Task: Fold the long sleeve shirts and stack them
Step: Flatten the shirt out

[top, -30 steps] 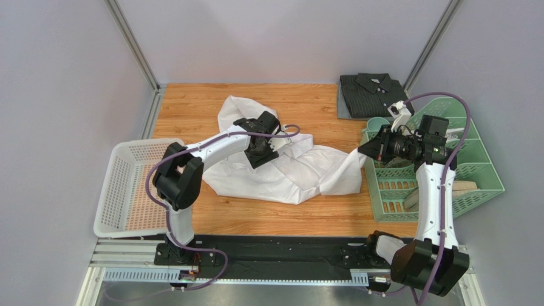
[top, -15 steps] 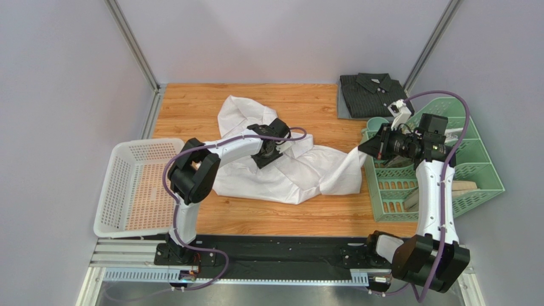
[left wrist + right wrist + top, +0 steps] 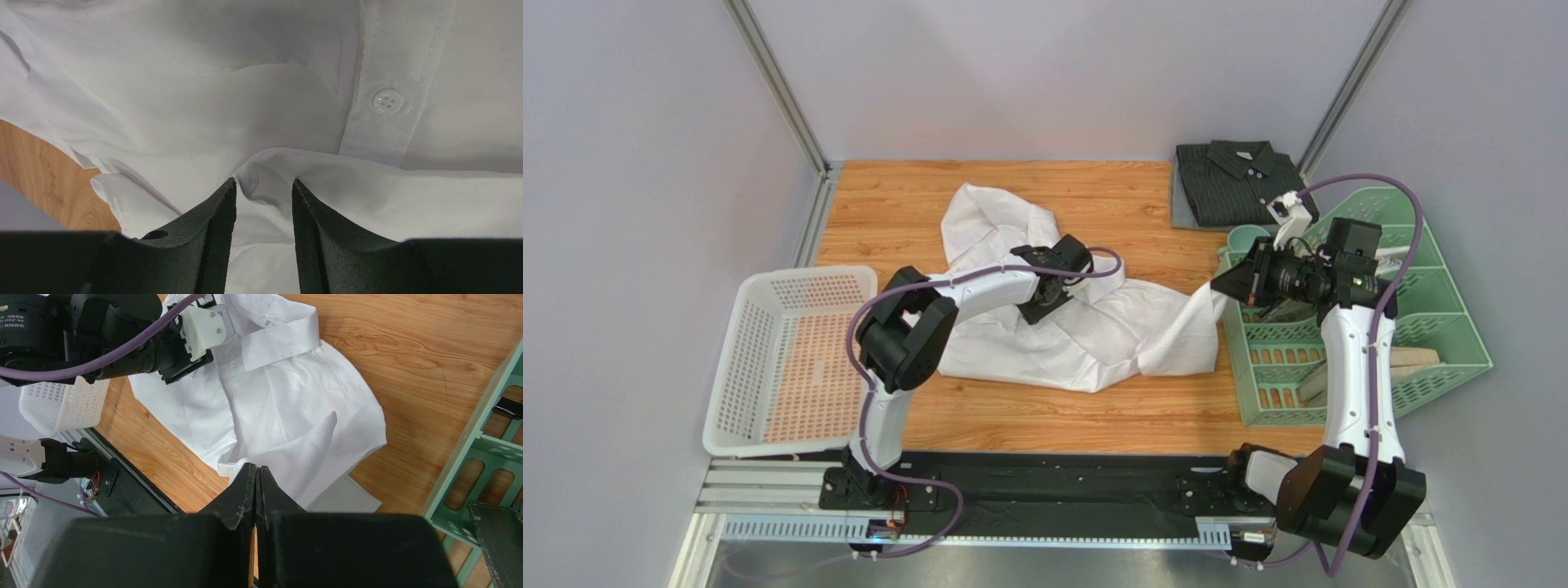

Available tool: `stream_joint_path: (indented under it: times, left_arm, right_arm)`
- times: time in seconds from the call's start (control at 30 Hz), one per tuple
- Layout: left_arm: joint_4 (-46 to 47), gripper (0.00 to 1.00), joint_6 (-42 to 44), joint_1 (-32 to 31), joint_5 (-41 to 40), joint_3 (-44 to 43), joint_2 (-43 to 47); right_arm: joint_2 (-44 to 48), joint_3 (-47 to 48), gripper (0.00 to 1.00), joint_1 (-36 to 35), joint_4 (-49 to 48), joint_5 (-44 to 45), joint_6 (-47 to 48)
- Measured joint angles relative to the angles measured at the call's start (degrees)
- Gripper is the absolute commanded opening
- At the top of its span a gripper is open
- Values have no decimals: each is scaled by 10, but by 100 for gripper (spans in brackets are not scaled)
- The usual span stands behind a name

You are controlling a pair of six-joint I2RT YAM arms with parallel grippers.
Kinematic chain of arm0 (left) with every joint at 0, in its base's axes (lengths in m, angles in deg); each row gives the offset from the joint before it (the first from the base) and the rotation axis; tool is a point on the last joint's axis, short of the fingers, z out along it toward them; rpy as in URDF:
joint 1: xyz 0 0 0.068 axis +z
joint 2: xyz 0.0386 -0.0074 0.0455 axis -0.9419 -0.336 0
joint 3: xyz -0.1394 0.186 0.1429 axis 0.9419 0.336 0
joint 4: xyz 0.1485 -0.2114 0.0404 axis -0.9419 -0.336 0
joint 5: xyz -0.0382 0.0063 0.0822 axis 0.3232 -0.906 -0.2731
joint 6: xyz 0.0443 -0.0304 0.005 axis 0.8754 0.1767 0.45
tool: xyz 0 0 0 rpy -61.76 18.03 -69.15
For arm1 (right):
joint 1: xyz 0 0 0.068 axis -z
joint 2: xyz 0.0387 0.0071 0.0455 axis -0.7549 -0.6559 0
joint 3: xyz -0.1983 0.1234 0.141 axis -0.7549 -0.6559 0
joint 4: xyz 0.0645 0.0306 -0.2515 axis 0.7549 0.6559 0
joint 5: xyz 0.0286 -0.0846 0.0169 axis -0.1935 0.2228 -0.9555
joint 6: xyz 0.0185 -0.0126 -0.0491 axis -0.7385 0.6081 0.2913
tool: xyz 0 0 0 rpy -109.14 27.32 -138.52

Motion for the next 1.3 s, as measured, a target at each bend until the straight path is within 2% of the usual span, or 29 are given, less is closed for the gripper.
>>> stream_joint_path:
  times: [0.33, 0.57, 0.87, 0.9, 0.93, 1.1, 1.3]
  left_arm:
    - [13, 43, 0, -3, -27, 2, -10]
    - [45, 39, 16, 23, -52, 53, 14]
    - [52, 17, 30, 31, -60, 72, 42]
    - [52, 13, 30, 31, -59, 72, 45]
    - [52, 0, 31, 31, -56, 72, 47]
    - [45, 0, 35, 37, -29, 72, 60]
    - [-14, 0, 43, 86, 68, 53, 110]
  right_arm:
    - [-4, 0, 0, 0, -2, 2, 0]
    - [-6, 0, 0, 0, -2, 3, 0]
    - [-8, 0, 0, 0, -2, 2, 0]
    - [-8, 0, 0, 0, -2, 2, 0]
    - [-8, 0, 0, 0, -2, 2, 0]
    - [-8, 0, 0, 0, -2, 2, 0]
    - [-18, 26, 0, 0, 1, 9, -2]
